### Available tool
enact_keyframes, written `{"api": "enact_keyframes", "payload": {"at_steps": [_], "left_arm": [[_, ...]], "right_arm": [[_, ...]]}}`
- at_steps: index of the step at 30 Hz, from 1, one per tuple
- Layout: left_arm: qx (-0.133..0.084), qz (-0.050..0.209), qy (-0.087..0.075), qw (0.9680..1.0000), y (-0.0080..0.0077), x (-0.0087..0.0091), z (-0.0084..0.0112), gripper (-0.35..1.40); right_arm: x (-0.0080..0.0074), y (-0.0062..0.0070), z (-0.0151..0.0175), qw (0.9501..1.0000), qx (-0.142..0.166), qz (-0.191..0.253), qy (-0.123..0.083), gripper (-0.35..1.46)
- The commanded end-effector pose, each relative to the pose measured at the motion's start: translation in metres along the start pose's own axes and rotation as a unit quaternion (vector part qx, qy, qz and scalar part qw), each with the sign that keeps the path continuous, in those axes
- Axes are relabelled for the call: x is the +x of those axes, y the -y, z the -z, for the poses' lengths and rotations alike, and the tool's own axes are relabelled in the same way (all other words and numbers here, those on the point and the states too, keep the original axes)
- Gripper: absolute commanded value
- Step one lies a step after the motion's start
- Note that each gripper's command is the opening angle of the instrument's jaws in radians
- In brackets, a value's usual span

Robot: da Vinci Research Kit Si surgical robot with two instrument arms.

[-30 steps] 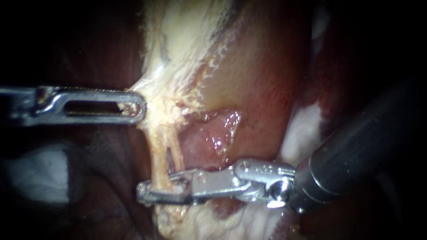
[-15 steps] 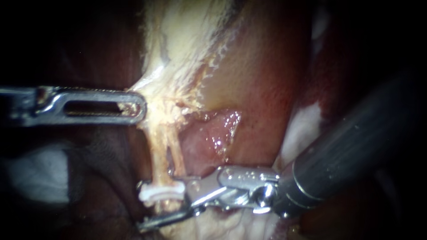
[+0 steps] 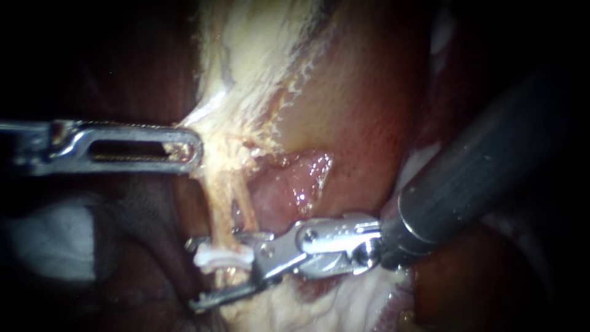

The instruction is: Going back second clip left tube

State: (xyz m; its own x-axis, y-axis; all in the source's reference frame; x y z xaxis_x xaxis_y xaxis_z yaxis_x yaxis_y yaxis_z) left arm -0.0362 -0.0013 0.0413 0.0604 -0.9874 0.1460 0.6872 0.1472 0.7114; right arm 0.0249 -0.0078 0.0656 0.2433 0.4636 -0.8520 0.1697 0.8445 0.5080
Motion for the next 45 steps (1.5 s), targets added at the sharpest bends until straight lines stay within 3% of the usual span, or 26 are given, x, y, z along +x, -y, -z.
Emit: {"api": "enact_keyframes", "payload": {"at_steps": [1, 11, 21, 26, 31, 40, 45], "left_arm": [[0.0, 0.0, 0.0, 1.0, 0.0, 0.0, 0.0, -0.35], [0.001, 0.0, -0.001, 1.0, -0.0002, 0.0, 0.0003, -0.35], [0.001, -0.001, -0.001, 1.0, -0.0002, 0.0, 0.0003, -0.35], [0.001, -0.001, -0.001, 1.0, -0.0002, 0.0, 0.0003, -0.35], [0.001, -0.001, -0.001, 1.0, -0.0002, 0.0, 0.0002, -0.35], [0.001, -0.001, -0.001, 1.0, -0.0002, 0.0, 0.0002, -0.35], [0.0, -0.001, 0.0, 1.0, -0.0003, 0.0001, -0.0002, -0.35]], "right_arm": [[0.0001, 0.0, 0.0004, 1.0, 0.001, 0.001, 0.0, 0.6], [0.0002, 0.0011, 0.0053, 0.9998, 0.014, 0.014, -0.002, 0.6], [0.0019, 0.0022, 0.0108, 0.9989, 0.028, 0.036, -0.006, 0.6], [0.0035, 0.0028, 0.0142, 0.9986, 0.01, 0.052, -0.002, 0.6], [0.0055, 0.0026, 0.0178, 0.9975, -0.004, 0.07, 0.001, 0.6], [0.0084, 0.0025, 0.0231, 0.9956, -0.011, 0.09, -0.024, 0.6], [0.0093, 0.0027, 0.0245, 0.9944, -0.019, 0.102, -0.021, 0.59]]}}
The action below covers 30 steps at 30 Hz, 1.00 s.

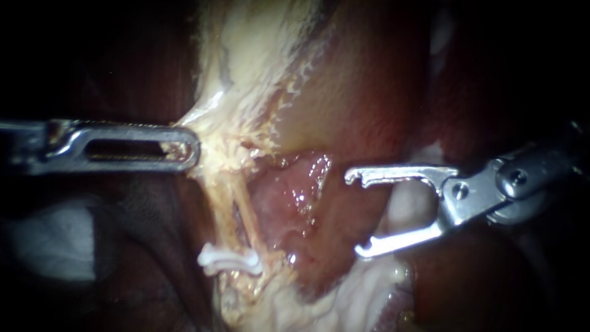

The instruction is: Going back second clip left tube

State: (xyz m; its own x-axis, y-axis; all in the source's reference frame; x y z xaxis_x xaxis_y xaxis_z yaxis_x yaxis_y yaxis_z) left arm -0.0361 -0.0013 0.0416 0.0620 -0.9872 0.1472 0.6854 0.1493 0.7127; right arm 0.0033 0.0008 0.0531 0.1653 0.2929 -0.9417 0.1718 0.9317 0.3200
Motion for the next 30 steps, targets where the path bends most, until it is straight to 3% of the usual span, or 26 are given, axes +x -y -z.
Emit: {"api": "enact_keyframes", "payload": {"at_steps": [1, 5, 16, 25, 30], "left_arm": [[-0.001, 0.0, 0.001, 1.0, 0.0, 0.0001, -0.0002, -0.35], [-0.005, -0.001, 0.005, 1.0, -0.0003, 0.0008, -0.0013, -0.35], [0.009, -0.002, -0.001, 1.0, -0.0007, 0.0034, -0.007, -0.35], [0.01, 0.0, -0.003, 0.9999, 0.0003, 0.0028, -0.0092, -0.35], [0.011, 0.001, -0.003, 0.9999, 0.0004, 0.0026, -0.0096, -0.35]], "right_arm": [[0.0001, -0.0001, 0.0002, 1.0, -0.001, 0.003, 0.003, 0.59], [0.0002, -0.0001, 0.0006, 1.0, -0.003, 0.007, 0.004, 0.59], [0.0001, -0.0002, 0.0009, 0.9999, -0.005, 0.012, 0.003, 0.59], [0.0001, -0.0001, 0.0011, 0.9999, -0.005, 0.012, 0.003, 0.6], [0.0001, -0.0001, 0.0011, 0.9999, -0.005, 0.012, 0.004, 0.6]]}}
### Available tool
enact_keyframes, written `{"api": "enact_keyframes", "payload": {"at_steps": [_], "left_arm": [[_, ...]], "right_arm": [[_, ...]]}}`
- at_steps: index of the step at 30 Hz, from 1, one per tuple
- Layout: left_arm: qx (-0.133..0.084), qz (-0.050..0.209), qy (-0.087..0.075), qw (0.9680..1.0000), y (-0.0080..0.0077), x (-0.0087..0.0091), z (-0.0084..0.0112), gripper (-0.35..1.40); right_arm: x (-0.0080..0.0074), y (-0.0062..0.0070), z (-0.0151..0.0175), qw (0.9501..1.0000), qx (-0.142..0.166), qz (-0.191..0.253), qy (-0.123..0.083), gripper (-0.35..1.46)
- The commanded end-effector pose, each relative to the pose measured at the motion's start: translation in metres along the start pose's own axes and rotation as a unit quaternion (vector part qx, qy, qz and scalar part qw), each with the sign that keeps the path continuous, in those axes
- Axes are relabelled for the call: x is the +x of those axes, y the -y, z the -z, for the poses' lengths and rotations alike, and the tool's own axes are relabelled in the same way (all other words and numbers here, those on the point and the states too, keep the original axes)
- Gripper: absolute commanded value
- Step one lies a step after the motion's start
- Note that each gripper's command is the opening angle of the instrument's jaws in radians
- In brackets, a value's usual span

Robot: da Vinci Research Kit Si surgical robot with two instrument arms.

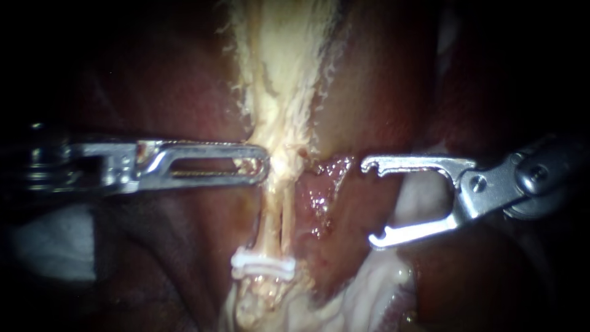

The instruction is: Going back second clip left tube

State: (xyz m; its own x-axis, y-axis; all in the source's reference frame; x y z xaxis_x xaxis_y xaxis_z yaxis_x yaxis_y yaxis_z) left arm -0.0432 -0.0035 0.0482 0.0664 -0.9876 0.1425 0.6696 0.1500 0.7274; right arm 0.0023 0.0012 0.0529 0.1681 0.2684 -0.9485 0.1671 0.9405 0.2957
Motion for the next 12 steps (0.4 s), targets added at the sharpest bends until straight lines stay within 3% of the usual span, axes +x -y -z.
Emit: {"api": "enact_keyframes", "payload": {"at_steps": [1, 12], "left_arm": [[0.001, 0.0, 0.0, 1.0, 0.0, 0.0, 0.0001, -0.35], [0.002, 0.0, -0.002, 1.0, -0.0002, -0.0002, 0.0004, -0.35]], "right_arm": [[0.0, 0.0, 0.0, 1.0, 0.0, 0.0, 0.0, 0.6], [0.0, 0.0, 0.0, 1.0, 0.0, 0.0, 0.0, 0.6]]}}
